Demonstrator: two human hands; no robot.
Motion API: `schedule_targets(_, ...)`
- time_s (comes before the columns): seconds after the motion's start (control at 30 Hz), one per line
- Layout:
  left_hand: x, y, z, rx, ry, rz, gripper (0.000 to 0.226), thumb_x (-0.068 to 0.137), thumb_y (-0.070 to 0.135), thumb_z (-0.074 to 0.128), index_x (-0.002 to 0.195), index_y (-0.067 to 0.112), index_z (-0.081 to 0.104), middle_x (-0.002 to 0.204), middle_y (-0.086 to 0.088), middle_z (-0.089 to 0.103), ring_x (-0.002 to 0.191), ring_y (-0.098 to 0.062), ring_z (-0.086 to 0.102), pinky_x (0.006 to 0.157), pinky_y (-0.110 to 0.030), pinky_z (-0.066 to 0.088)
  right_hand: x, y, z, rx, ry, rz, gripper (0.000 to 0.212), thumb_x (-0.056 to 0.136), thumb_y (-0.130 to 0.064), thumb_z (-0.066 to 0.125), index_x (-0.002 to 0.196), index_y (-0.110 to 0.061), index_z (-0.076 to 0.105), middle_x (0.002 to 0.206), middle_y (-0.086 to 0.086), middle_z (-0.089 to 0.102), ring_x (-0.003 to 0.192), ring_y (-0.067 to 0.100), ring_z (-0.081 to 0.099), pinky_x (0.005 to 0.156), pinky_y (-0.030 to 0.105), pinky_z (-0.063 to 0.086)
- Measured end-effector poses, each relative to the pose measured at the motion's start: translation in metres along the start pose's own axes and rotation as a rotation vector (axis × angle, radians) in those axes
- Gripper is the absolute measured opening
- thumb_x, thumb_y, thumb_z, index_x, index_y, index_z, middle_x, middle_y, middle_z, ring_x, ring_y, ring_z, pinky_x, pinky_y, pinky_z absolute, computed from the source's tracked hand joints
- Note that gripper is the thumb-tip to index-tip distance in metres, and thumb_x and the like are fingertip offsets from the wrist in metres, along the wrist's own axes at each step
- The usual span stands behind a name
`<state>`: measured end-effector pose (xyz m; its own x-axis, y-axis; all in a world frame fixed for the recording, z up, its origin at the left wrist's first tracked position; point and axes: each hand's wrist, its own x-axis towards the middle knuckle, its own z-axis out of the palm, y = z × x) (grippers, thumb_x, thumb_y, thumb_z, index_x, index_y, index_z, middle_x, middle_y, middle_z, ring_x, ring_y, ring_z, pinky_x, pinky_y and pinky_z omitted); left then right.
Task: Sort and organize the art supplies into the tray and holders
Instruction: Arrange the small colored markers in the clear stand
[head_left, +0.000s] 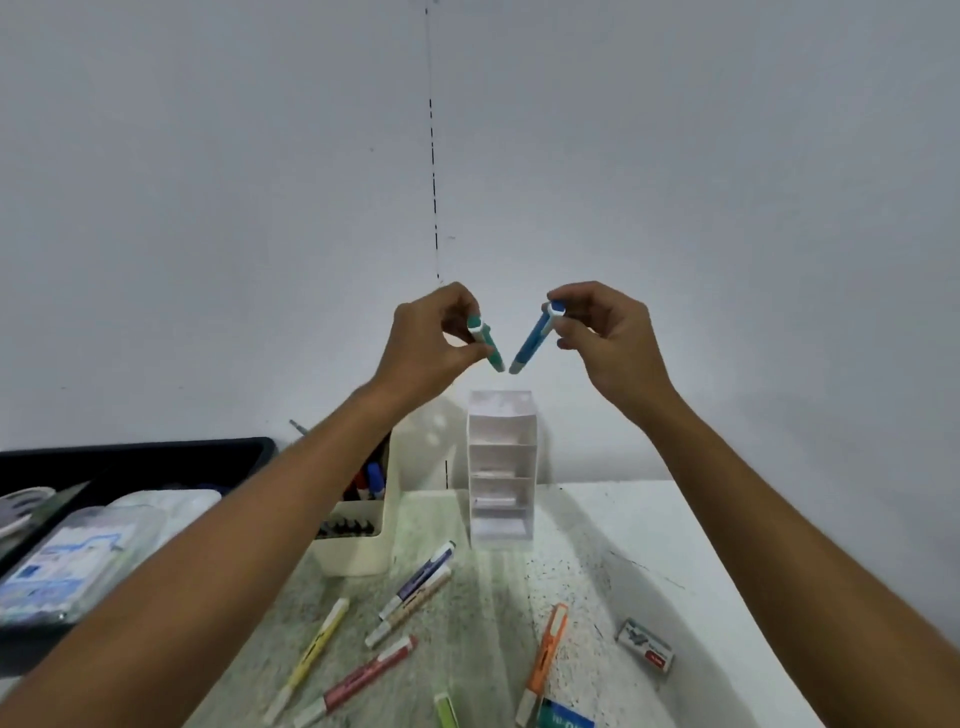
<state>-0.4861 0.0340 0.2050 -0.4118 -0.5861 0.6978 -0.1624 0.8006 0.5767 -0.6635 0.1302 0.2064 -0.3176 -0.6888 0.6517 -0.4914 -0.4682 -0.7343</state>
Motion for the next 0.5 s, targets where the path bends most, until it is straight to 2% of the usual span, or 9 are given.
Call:
schedule_targets(0.1,-0.001,-0.018,0.020,0.065,-0.052,-0.007,0.032,0.067,0.000,0.081,0.078,0.015,0.055,0.079,-0.003,0.068,0.072,-0.007,0.068,0.065,-0.020,0.055,-0.001,0.015,0.003,-0.162,-0.025,-0.030,0.023,0.088,0.001,0.059,0.099,-0.016,0.068,0.097,-0.004,0.069,0.087,0.011,0.065,0.076,0.026,0.056)
schedule_targets(0.23,-0.014,-0.040,0.044,0.142,-0.183,-0.060,0.030,0.069,0.001,0.080,0.079,0.019,0.057,0.074,0.000,0.066,0.071,-0.011,0.066,0.066,-0.029,0.055,-0.016,0.041,0.008,-0.245,-0.090,0.001,0.021,0.089,0.002,0.061,0.102,-0.012,0.070,0.096,-0.005,0.066,0.084,0.002,0.062,0.070,0.007,0.047)
schedule_targets(0.37,-0.022,-0.050,0.055,0.164,-0.318,-0.089,0.012,0.079,0.015,0.076,0.088,0.017,0.068,0.086,0.004,0.070,0.086,-0.010,0.065,0.073,-0.021,0.047,-0.027,0.061,0.013,-0.261,-0.139,0.048,0.021,0.087,0.001,0.062,0.100,-0.014,0.070,0.094,-0.007,0.068,0.083,0.008,0.063,0.066,0.006,0.044)
schedule_targets(0.43,-0.024,-0.052,0.056,0.166,-0.353,-0.112,0.014,0.082,0.020,0.073,0.096,0.017,0.070,0.096,0.005,0.070,0.095,-0.009,0.063,0.084,-0.024,0.048,-0.030,0.068,0.014,-0.257,-0.161,0.078,0.021,0.086,0.001,0.064,0.100,-0.014,0.071,0.095,-0.005,0.069,0.083,0.009,0.064,0.066,0.006,0.043)
schedule_targets(0.5,-0.029,-0.052,0.054,0.186,-0.360,-0.131,0.028,0.083,0.022,0.073,0.109,0.016,0.068,0.106,0.004,0.069,0.102,-0.010,0.061,0.089,-0.024,0.046,-0.034,0.072,0.015,-0.256,-0.173,0.101,0.024,0.085,0.000,0.064,0.103,-0.015,0.070,0.099,-0.003,0.071,0.085,0.010,0.066,0.067,0.006,0.044)
